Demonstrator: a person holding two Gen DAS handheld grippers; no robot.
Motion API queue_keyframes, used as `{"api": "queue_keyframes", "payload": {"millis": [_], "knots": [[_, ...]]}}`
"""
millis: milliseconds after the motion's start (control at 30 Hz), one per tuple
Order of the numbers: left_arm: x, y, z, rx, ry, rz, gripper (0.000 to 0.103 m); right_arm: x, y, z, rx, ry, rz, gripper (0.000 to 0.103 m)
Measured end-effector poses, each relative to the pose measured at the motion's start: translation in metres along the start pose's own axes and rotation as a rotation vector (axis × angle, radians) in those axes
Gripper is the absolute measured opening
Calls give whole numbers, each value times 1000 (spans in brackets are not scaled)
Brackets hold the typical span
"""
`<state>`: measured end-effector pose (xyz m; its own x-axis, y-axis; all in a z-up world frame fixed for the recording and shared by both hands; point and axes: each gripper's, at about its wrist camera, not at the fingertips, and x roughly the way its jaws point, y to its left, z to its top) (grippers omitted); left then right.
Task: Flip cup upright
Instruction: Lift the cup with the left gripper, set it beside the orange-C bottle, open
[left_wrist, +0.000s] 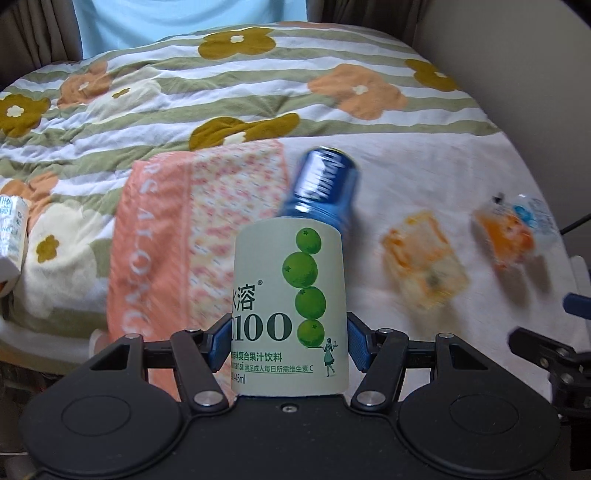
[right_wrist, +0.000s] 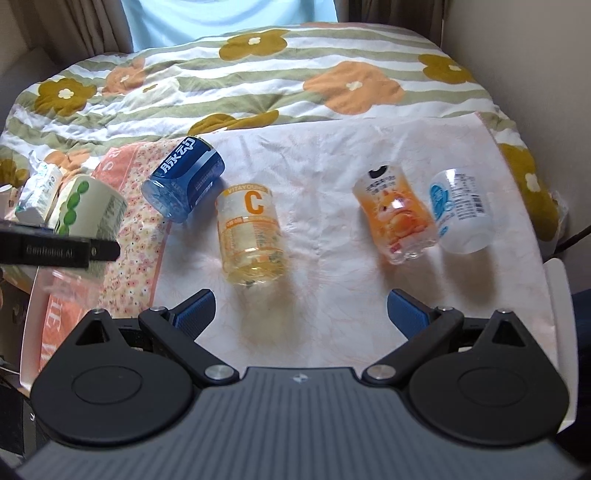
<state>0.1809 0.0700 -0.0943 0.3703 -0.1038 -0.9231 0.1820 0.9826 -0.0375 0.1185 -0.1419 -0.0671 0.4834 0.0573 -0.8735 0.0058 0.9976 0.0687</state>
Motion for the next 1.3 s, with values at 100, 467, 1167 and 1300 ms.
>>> {"api": "queue_keyframes", "payload": {"millis": [100,467,1167,1300], "knots": [[-9,-21,-13,-5,-7,-3,66,-9,-12,-6,-9,-4,2,103],[1,-103,-49,-15,19,-36,66,-30,-75,-35,7,-1,-19,103],[53,-160,-56,-18,60,2,91,-23,-136,-58,41,43,-48,103],[40,-163,-54,5,36,2,96,-32,-140,-52,70,24,-47,103]]}}
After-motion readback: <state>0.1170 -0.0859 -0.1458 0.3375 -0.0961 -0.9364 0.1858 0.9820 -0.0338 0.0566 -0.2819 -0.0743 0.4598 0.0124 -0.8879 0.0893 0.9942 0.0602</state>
